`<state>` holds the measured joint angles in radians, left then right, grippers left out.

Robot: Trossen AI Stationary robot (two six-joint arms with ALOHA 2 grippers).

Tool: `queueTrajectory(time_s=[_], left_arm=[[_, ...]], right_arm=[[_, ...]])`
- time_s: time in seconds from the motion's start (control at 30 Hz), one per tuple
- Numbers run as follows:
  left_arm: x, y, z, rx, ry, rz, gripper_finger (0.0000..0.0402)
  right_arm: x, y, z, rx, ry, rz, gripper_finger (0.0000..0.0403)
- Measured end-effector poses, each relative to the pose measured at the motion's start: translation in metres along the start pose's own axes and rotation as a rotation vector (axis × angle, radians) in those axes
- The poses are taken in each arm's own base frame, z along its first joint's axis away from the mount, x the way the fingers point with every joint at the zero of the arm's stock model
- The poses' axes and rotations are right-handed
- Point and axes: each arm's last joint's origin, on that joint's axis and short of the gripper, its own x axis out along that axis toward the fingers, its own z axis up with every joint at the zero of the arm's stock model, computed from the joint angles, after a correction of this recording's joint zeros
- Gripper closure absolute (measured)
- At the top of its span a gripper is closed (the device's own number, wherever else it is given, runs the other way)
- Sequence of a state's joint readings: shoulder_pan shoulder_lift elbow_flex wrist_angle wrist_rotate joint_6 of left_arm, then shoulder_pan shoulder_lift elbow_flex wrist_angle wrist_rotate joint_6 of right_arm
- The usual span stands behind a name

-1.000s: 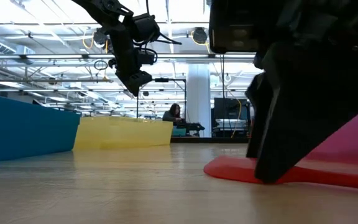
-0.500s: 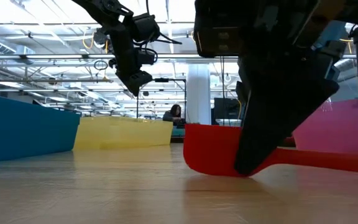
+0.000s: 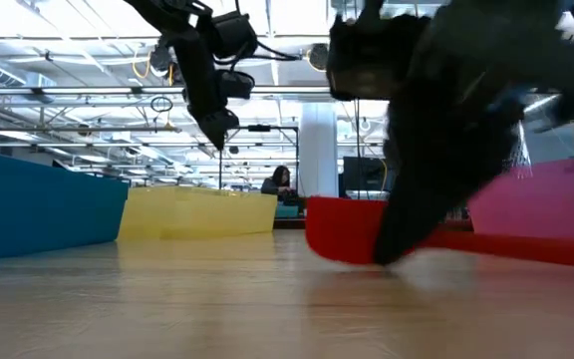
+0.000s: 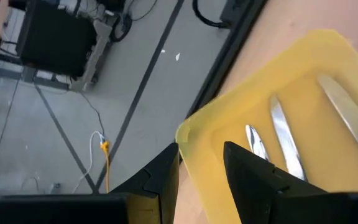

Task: Pick & Place Kitchen Items
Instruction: Put the red spatula into the blue bin

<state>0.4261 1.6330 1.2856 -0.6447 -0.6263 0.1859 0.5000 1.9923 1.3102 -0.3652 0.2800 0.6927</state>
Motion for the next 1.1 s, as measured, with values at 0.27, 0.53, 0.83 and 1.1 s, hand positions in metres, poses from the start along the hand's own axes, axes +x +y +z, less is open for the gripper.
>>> queueTrajectory(time_s=[0.27, 0.53, 0.83, 1.1], left_arm=[[-0.043, 0.016, -0.005, -0.016, -0.087, -0.026, 0.027], [-0.08, 0.04, -0.019, -0.122, -0.195, -0.294, 0.027], [-0.077, 0.025, -0.063, -0.101, -0.178, -0.332, 0.027], [-0.073, -0.006, -0.112, -0.078, -0.473, -0.597, 0.027]], right_arm=[[-0.011, -0.018, 0.021, -0.105, -0.067, -0.054, 0.0381], [-0.009, -0.033, 0.043, -0.232, -0.149, -0.06, 0.0374], [-0.031, -0.064, 0.078, -0.318, -0.315, -0.207, 0.0386], [-0.078, -0.089, 0.119, -0.405, -0.583, -0.271, 0.0384]])
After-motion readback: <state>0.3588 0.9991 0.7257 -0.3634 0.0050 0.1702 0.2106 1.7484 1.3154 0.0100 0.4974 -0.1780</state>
